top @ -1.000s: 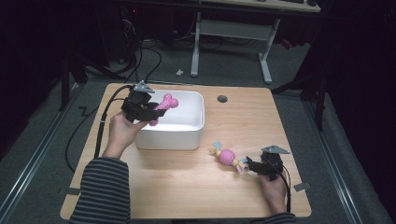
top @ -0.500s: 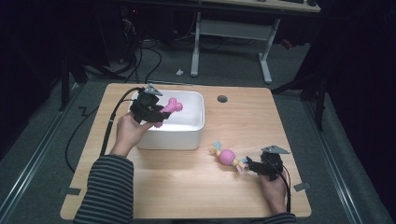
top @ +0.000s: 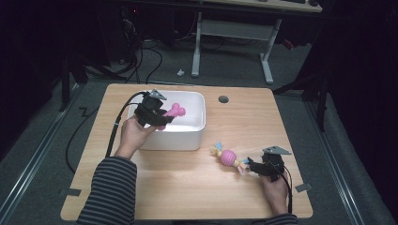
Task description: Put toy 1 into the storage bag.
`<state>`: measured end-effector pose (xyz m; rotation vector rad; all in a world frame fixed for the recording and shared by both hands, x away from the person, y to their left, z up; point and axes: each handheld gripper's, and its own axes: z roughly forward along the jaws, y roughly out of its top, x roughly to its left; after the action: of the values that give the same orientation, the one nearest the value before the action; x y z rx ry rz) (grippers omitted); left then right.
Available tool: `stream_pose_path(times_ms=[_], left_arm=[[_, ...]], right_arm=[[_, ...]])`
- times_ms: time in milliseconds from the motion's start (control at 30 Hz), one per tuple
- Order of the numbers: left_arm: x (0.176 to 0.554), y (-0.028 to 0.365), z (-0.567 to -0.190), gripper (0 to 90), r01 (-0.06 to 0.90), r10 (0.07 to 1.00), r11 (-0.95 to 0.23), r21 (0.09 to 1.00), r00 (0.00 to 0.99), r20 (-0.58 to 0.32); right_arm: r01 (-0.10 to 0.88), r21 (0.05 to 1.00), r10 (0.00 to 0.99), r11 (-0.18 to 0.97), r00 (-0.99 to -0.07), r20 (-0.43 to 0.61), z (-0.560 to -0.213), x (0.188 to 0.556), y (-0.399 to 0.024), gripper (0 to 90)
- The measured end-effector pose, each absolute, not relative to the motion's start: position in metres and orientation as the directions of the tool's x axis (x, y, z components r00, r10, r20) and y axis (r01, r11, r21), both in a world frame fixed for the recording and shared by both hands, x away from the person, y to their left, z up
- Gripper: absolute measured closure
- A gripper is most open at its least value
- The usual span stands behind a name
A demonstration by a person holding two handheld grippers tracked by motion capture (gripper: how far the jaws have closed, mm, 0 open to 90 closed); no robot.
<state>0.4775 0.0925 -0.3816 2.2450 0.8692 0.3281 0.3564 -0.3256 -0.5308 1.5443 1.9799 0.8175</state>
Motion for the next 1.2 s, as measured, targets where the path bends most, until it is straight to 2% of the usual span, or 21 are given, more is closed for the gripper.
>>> stream_pose_path(times_ms=[733, 1000, 1200], left_arm=[[0.482, 0.085, -0.399, 58.7, 0.522, 0.671, -0.557, 0.647, 0.741, -0.021], [0.483, 0.087, -0.401, 57.5, 0.541, 0.68, -0.533, 0.65, 0.731, -0.051], [0.48, 0.094, -0.394, 48.3, 0.544, 0.704, -0.498, 0.675, 0.708, -0.051]], right_arm=[[0.675, 0.716, 0.972, 0.178, -0.236, -0.019, -0.531, 0.356, -0.326, 23.4], [0.675, 0.716, 0.971, 0.179, -0.237, -0.019, -0.531, 0.356, -0.326, 23.3], [0.675, 0.716, 0.971, 0.179, -0.238, -0.018, -0.531, 0.356, -0.326, 23.2]])
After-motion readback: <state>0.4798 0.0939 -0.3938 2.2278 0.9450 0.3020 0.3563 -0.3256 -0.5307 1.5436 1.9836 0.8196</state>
